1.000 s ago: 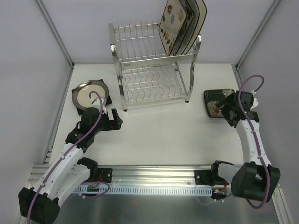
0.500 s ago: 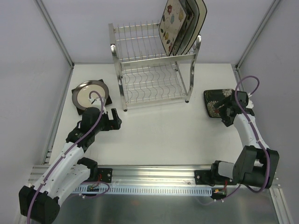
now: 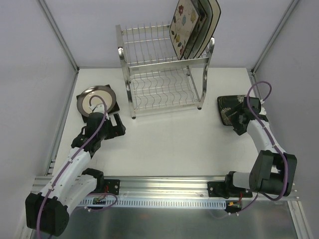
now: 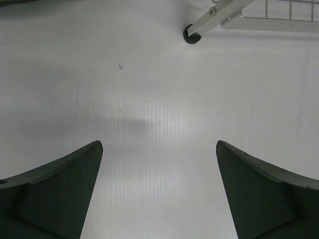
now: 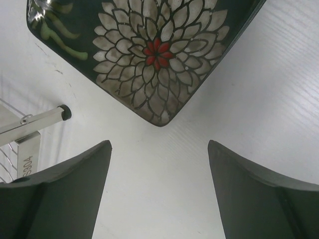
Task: Load the plates into the dish rack
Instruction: Grab a plate with the left arm
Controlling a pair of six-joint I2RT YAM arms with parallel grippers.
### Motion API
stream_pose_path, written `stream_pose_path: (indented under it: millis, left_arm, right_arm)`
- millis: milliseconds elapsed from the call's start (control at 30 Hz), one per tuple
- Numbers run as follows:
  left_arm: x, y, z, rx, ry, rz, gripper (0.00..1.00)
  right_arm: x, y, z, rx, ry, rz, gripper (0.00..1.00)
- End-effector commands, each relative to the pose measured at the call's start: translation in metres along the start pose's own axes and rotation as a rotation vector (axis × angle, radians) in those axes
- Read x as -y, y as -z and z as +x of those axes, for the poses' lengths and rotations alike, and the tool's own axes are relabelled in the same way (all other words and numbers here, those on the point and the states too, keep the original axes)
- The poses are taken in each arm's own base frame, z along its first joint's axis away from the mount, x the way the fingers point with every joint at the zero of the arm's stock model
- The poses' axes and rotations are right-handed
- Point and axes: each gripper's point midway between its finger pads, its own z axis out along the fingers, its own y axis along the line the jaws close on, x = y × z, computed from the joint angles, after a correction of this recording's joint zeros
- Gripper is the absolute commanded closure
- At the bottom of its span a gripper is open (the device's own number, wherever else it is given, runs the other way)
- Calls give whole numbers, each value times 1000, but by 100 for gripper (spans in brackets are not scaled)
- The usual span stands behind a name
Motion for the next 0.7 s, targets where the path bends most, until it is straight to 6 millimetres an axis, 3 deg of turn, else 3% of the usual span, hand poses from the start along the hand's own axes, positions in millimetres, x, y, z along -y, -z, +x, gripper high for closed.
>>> stream_pose_path:
  millis: [0, 167, 400, 667]
  left_arm:
    - [-9, -3, -12, 10, 122, -40, 1]
    - [-37, -6, -24, 35, 295, -131, 1]
    - [-87, -6, -68, 135, 481, -298, 1]
    - [-133, -20, -111, 249, 638, -339, 1]
  right_arm:
    - [-13, 4, 3, 3, 36, -53, 18]
    - [-26, 14, 7, -12, 99, -109, 16]
    - [-54, 39, 12, -6, 236, -198, 15]
    - [-93, 68, 38, -42, 388, -361, 14]
